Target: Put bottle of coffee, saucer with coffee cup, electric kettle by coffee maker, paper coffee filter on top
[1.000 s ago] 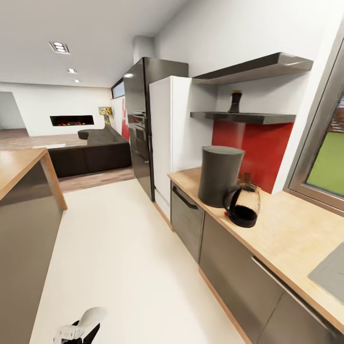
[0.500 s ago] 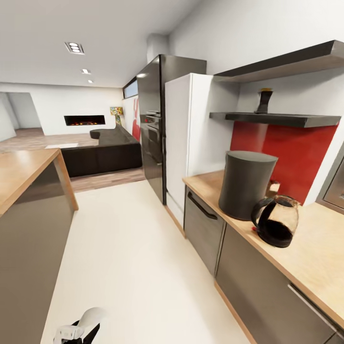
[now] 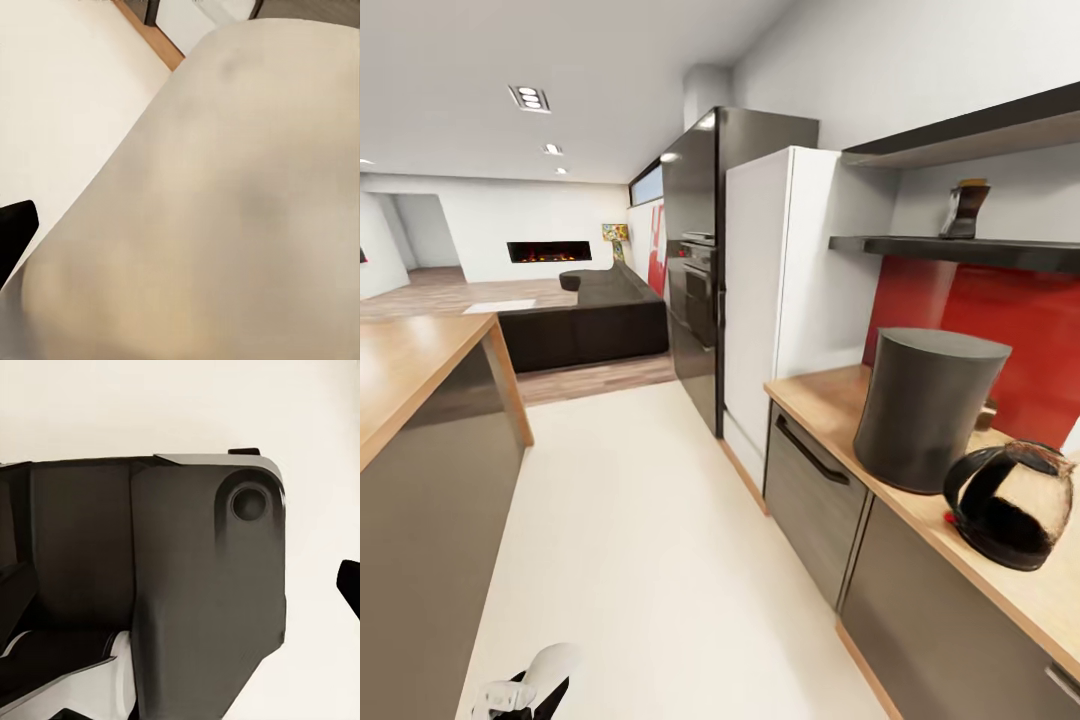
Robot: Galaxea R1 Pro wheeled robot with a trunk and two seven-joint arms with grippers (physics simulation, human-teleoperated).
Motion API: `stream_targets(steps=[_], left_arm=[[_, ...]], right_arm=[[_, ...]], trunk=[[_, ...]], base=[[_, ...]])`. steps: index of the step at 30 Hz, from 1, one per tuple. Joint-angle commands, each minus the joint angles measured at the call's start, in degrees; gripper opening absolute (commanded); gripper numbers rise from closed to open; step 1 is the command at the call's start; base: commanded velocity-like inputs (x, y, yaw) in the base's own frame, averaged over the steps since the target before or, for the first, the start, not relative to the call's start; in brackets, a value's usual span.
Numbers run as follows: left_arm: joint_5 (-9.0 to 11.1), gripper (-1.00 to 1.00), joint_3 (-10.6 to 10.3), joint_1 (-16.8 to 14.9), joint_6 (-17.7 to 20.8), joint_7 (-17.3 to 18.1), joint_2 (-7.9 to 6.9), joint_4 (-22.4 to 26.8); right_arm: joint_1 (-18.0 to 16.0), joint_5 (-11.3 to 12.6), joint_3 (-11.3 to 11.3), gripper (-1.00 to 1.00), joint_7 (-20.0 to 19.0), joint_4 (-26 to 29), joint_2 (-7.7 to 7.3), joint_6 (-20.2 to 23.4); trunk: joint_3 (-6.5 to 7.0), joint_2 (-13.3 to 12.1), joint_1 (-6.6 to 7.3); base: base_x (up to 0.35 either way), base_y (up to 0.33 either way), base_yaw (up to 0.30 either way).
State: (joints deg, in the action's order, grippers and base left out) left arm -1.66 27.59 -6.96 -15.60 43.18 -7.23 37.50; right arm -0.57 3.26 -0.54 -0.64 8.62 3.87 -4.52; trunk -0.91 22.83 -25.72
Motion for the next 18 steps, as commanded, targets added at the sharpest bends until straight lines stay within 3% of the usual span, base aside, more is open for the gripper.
stream_targets(steps=[1,18], left_arm=[[-0.2,-1.00,0.2,-0.1,-0.2,0.3,0.03,-0.1],[-0.2,-1.00,0.3,-0.1,-0.1,0.3,0.02,-0.1]], right_arm=[[0.0,0.3,-0.1,1.00,-0.1,0.0,0.01,-0.2],[0.0,0.3,-0.1,1.00,-0.2,-0.2,0.02,-0.2]], trunk=[[-0.10,0.1,-0.06],[-0.10,0.1,-0.06]], base=[[0.314,0.104,0.000],[0.314,0.111,0.000]])
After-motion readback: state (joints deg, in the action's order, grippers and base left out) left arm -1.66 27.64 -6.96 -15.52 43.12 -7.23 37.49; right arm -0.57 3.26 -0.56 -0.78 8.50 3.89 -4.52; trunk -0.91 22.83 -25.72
